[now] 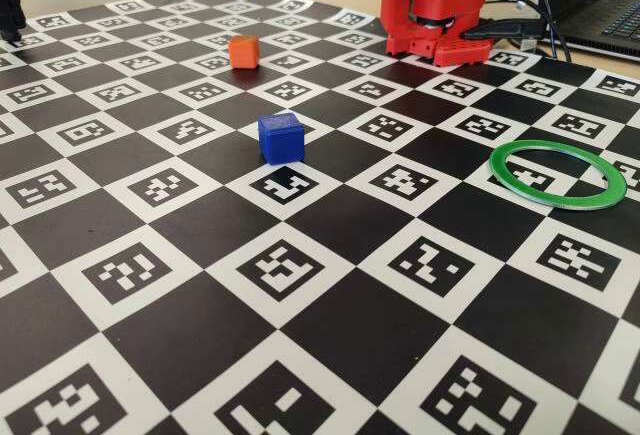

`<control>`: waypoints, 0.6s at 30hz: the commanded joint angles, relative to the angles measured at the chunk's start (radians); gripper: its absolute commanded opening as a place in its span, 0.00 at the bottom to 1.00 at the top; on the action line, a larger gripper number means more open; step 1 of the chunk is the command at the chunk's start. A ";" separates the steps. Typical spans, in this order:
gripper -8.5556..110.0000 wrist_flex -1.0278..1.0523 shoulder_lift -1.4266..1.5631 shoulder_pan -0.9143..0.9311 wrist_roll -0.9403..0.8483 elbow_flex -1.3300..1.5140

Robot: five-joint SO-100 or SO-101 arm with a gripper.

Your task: Grab the red cube then put it in the green circle then put the blue cube on top and finally the orange cube on top

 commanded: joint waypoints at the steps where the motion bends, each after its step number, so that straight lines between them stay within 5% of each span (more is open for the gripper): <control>1: 0.09 0.037 0.103 -0.184 0.147 0.003; 18: 0.10 -0.112 0.225 -0.914 0.733 0.204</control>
